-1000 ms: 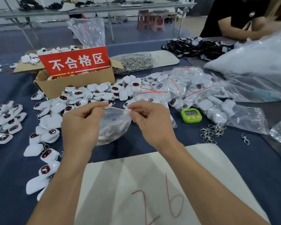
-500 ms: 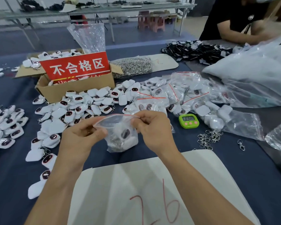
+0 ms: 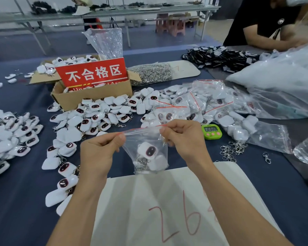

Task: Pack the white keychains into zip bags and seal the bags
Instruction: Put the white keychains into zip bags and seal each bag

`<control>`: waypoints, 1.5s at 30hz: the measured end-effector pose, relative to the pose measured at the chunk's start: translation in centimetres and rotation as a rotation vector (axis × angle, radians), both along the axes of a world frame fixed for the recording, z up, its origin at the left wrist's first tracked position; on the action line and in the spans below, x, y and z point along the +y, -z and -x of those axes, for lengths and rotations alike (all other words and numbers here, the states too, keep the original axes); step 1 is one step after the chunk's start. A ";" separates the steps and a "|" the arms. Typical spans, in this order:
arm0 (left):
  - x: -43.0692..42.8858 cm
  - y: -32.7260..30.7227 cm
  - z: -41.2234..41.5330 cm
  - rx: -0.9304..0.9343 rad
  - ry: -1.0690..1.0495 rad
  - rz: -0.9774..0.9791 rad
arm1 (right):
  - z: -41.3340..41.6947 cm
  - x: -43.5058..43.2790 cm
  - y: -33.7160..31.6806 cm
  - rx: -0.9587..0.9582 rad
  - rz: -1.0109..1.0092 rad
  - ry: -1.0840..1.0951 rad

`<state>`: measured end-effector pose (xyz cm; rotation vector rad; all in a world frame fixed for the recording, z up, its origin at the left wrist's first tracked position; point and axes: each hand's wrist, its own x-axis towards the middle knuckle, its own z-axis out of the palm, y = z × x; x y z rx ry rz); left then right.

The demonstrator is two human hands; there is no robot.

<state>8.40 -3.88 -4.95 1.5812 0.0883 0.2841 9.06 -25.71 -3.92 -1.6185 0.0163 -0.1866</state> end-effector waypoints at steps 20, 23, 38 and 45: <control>-1.6 1.0 -0.1 -0.007 0.092 0.052 | 0.3 1.1 0.1 0.020 0.078 -0.047; -1.4 1.2 -0.2 -0.011 0.079 0.042 | 0.3 1.2 0.1 0.038 0.075 -0.061; -2.8 1.3 0.0 0.039 0.109 0.075 | 0.4 1.4 0.1 0.111 0.028 -0.093; -3.0 1.1 0.0 0.013 0.080 0.032 | 0.3 1.7 0.2 0.089 -0.001 -0.107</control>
